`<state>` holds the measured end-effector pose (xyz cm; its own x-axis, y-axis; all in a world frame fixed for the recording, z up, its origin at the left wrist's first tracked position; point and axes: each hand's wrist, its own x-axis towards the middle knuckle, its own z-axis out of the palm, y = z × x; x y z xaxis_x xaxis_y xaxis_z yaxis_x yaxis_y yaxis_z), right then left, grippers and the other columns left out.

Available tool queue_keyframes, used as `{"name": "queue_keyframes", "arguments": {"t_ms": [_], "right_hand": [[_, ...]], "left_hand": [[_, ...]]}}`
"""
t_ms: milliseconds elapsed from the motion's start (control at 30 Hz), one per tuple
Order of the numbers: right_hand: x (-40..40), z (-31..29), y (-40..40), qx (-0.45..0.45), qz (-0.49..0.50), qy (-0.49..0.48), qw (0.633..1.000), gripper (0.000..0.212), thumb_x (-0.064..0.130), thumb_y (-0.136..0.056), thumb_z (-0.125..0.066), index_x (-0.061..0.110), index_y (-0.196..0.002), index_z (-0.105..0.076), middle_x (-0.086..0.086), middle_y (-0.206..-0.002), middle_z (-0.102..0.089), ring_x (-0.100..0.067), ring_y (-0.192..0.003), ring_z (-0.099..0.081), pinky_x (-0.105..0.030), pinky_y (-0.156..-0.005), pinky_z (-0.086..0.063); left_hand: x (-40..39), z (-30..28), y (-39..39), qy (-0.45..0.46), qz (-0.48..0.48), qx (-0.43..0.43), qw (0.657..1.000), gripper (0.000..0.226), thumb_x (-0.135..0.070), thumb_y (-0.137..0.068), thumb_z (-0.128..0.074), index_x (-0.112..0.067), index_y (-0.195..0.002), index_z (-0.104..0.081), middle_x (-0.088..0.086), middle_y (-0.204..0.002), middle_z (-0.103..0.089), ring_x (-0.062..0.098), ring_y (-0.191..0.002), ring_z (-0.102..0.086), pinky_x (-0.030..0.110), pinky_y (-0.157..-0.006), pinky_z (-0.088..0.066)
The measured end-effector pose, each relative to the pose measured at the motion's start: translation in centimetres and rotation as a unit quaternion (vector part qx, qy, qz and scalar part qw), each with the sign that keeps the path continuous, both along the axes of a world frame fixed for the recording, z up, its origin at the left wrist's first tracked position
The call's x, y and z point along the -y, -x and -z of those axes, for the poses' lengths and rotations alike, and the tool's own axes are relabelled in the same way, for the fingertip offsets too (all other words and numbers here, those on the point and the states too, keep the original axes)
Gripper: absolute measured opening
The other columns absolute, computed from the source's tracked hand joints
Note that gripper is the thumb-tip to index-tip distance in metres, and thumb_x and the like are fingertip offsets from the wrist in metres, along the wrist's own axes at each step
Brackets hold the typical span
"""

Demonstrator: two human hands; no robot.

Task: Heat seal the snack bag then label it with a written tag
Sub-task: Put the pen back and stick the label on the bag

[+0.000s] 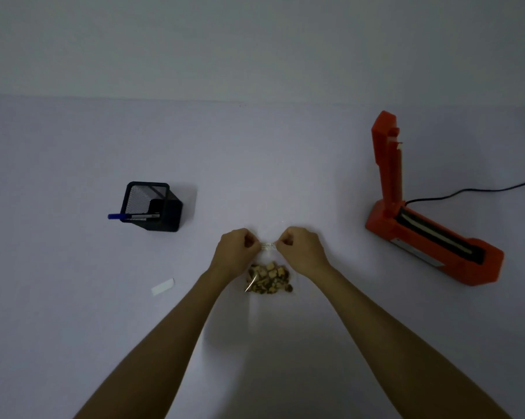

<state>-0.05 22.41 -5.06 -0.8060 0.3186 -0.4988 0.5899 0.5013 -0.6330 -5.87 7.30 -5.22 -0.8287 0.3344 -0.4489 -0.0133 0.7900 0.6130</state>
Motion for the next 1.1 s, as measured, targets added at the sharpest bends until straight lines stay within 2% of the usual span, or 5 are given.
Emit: {"name": "queue_keyframes", "arguments": {"t_ms": [233,433,900,1000,1100], "right_hand": [[0.1,0.5,0.1,-0.010,-0.012,-0.026,1.000,0.016,0.023,-0.086,-0.061,0.008,-0.079,-0.063,-0.004,-0.075,-0.067,-0.022,-0.072,-0.063,-0.038,-0.066,-0.054],[0.4,0.7,-0.1,-0.017,-0.022,-0.047,0.998,0.015,0.023,-0.085,-0.063,0.013,-0.075,-0.060,0.003,-0.070,-0.061,-0.017,-0.068,-0.059,-0.034,-0.062,-0.051],[0.6,1.0,-0.1,-0.019,-0.025,-0.070,0.997,0.014,0.024,-0.084,-0.061,0.012,-0.078,-0.060,0.000,-0.073,-0.064,-0.020,-0.069,-0.062,-0.036,-0.060,-0.051],[0.6,1.0,-0.3,-0.019,-0.026,-0.067,0.997,0.017,0.027,-0.084,-0.062,0.012,-0.079,-0.059,-0.001,-0.074,-0.064,-0.020,-0.069,-0.061,-0.036,-0.061,-0.051],[0.7,0.9,-0.3,-0.023,-0.028,-0.059,0.998,0.025,0.034,-0.081,-0.067,0.012,-0.077,-0.055,0.000,-0.070,-0.059,-0.017,-0.062,-0.055,-0.036,-0.056,-0.048]], "left_hand": [[0.0,0.6,-0.2,-0.007,-0.015,-0.013,1.000,0.009,-0.017,-0.085,-0.062,-0.009,-0.084,-0.066,0.001,-0.076,-0.065,0.014,-0.071,-0.058,0.028,-0.066,-0.048],[-0.3,0.8,-0.6,-0.002,-0.019,-0.036,0.999,0.009,-0.017,-0.084,-0.062,-0.008,-0.085,-0.065,-0.001,-0.072,-0.061,0.013,-0.067,-0.056,0.017,-0.055,-0.040],[-0.3,1.1,-1.2,-0.008,-0.029,-0.075,0.997,0.009,-0.019,-0.083,-0.063,-0.011,-0.086,-0.061,-0.001,-0.071,-0.062,0.015,-0.066,-0.059,0.027,-0.062,-0.049],[0.0,1.1,-1.3,-0.028,-0.020,-0.077,0.996,0.020,-0.033,-0.086,-0.064,-0.013,-0.085,-0.060,-0.002,-0.071,-0.060,0.013,-0.066,-0.057,0.023,-0.059,-0.047],[0.1,1.3,-1.1,-0.028,-0.006,-0.065,0.997,0.027,-0.036,-0.082,-0.069,-0.012,-0.087,-0.059,0.001,-0.074,-0.061,0.016,-0.068,-0.058,0.030,-0.063,-0.051]]}}
